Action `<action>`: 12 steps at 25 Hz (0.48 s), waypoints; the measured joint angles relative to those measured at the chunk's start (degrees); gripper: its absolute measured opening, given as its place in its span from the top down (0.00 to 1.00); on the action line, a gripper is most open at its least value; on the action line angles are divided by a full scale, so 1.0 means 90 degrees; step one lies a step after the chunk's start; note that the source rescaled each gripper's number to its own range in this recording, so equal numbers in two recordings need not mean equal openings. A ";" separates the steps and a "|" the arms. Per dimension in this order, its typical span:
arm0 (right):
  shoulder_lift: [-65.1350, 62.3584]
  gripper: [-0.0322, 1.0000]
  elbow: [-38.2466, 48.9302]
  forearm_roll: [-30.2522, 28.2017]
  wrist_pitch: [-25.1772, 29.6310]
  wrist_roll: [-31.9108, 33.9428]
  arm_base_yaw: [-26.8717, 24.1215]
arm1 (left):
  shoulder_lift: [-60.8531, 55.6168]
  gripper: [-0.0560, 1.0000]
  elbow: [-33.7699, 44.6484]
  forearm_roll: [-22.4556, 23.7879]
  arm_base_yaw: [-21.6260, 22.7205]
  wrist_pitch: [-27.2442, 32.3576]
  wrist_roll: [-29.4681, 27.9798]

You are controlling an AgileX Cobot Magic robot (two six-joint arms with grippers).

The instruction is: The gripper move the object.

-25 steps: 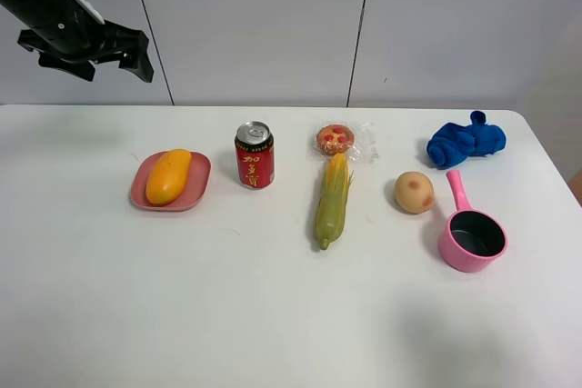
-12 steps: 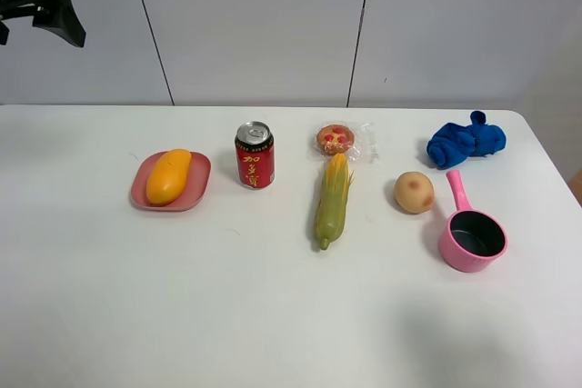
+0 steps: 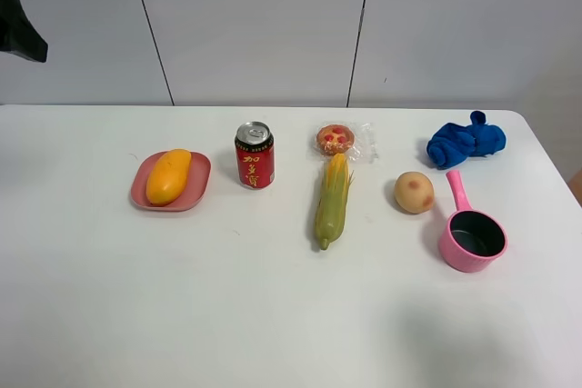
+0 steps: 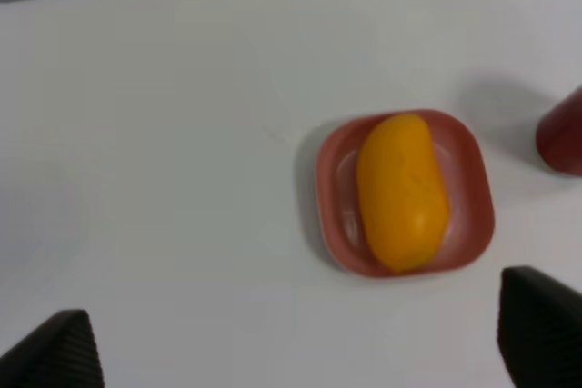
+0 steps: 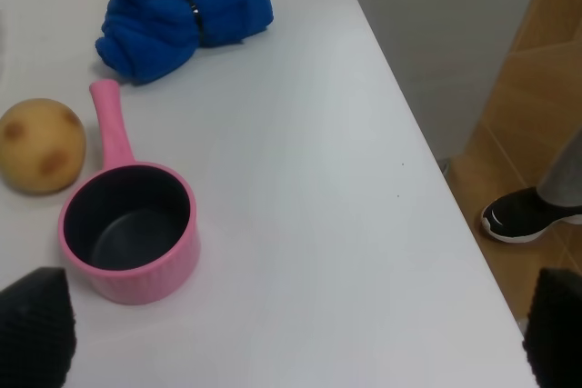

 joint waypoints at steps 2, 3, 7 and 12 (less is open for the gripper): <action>0.0000 0.00 0.0000 0.0000 0.0000 0.0000 0.0000 | -0.0472 0.35 0.0403 0.0000 0.0000 0.0000 -0.0021; 0.0000 0.00 0.0000 0.0000 0.0000 0.0000 0.0000 | -0.0715 0.34 0.0601 0.0006 0.0000 0.0000 -0.0019; 0.0000 0.00 0.0000 0.0000 0.0000 0.0000 0.0000 | -0.1645 0.31 0.1323 0.0267 0.0000 0.0026 -0.0019; 0.0000 0.00 0.0000 0.0000 0.0000 0.0000 0.0000 | -0.2873 0.30 0.2228 0.0382 0.0000 0.0194 -0.0112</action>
